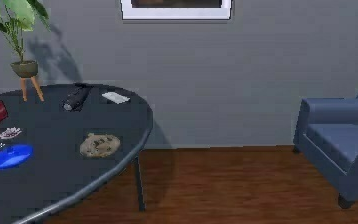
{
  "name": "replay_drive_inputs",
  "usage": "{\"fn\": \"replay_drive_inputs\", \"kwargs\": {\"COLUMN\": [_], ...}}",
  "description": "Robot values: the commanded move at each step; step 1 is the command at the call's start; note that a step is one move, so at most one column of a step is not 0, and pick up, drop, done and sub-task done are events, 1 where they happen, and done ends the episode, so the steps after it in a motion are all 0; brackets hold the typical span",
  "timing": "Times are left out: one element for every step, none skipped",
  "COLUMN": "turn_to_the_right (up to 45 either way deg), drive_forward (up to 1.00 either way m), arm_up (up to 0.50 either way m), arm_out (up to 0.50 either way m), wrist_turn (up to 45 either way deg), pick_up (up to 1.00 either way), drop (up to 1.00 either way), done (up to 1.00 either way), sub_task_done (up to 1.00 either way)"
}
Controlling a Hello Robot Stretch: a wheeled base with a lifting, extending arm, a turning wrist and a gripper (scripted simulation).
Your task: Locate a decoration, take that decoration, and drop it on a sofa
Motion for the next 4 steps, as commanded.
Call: {"fn": "replay_drive_inputs", "kwargs": {"turn_to_the_right": [27.0,3.0,0.0,-45.0], "drive_forward": [0.0,0.0,0.05,0.0], "arm_up": [0.0,0.0,0.0,0.0], "arm_out": [0.0,0.0,0.0,0.0], "wrist_turn": [0.0,0.0,0.0,0.0], "pick_up": [0.0,0.0,0.0,0.0], "drop": [0.0,0.0,0.0,0.0], "done": [0.0,0.0,0.0,0.0], "sub_task_done": [0.0,0.0,0.0,0.0]}}
